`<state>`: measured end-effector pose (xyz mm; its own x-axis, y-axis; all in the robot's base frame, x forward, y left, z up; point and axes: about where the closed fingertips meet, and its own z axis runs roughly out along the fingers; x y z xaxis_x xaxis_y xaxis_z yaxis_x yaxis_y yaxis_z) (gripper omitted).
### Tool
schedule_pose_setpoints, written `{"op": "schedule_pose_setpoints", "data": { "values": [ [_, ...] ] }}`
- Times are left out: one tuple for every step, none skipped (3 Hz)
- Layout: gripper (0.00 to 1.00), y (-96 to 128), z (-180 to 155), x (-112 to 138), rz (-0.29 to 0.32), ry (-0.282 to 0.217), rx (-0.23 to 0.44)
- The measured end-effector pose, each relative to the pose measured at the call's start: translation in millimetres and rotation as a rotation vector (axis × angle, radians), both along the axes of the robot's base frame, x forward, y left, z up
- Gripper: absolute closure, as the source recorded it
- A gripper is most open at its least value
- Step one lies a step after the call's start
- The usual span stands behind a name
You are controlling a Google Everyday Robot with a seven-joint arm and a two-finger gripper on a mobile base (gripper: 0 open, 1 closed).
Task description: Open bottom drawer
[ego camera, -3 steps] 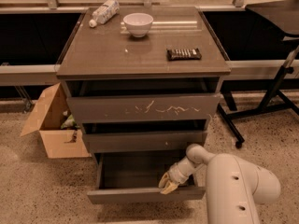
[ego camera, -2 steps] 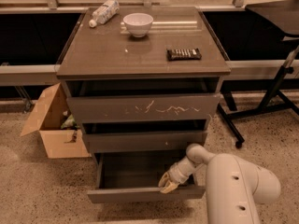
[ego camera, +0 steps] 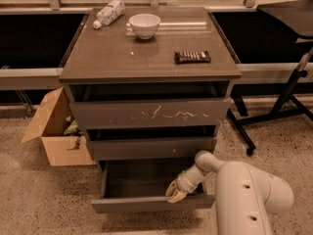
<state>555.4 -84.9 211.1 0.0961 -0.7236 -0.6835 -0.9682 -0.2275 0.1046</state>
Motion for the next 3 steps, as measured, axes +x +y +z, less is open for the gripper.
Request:
{"op": "schedule_pose_setpoints", "data": {
  "values": [
    [0.27, 0.0, 0.0, 0.0, 0.0, 0.0, 0.0],
    [0.04, 0.1, -0.1, -0.1, 0.0, 0.0, 0.0],
    [0.0, 0.0, 0.0, -0.1, 0.0, 0.0, 0.0]
  ]
}}
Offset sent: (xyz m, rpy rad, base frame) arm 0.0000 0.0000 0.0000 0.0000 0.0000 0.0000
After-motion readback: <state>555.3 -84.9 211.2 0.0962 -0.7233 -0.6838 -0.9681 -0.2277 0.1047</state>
